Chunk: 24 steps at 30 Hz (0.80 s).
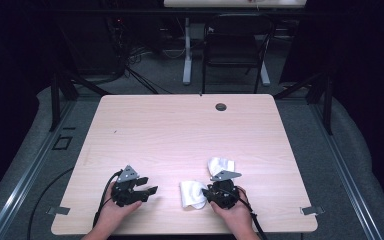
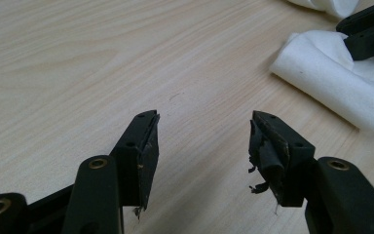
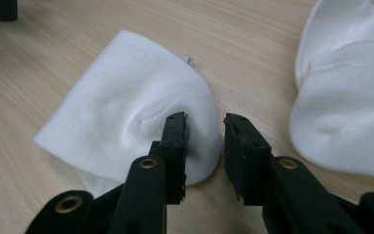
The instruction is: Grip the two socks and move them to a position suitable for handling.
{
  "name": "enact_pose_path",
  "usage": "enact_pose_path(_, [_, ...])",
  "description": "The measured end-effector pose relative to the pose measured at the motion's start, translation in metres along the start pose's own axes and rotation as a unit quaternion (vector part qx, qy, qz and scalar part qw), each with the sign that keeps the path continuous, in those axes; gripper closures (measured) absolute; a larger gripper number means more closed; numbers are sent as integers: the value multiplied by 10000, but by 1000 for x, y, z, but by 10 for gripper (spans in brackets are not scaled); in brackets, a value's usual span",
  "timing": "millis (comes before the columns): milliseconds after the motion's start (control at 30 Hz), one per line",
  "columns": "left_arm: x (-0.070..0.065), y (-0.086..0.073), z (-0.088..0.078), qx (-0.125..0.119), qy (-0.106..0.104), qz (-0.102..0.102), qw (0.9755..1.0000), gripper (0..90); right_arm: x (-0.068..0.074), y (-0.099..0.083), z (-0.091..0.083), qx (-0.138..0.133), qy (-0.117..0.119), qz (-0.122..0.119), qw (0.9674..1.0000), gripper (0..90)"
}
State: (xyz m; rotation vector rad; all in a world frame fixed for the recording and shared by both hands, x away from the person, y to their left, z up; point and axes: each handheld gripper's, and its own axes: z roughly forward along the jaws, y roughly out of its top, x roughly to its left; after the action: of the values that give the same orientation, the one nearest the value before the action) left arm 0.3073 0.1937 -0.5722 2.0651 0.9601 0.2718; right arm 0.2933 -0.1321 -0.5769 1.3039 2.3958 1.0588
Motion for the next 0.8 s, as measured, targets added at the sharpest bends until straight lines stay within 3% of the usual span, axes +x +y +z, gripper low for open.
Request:
enact_pose_path(100, [0,0,0,-10,-4,-6,10000,447,1,0,0,15,72,86,9999,781])
enact_pose_path(200, [-1,0,0,-16,-7,-7,10000,447,6,2,-2,-11,-36,-36,10000,828])
enact_pose_path(400, [-1,0,0,-13,-5,1,10000,447,13,5,-10,-171,-74,-158,9997,834])
enact_pose_path(633, [-5,1,-1,-44,-40,66,10000,447,17,10,-17,-328,-10,-115,9994,836])
enact_pose_path(800, [-7,1,0,-37,-62,91,9999,447,22,12,-18,-251,-53,-284,9993,831])
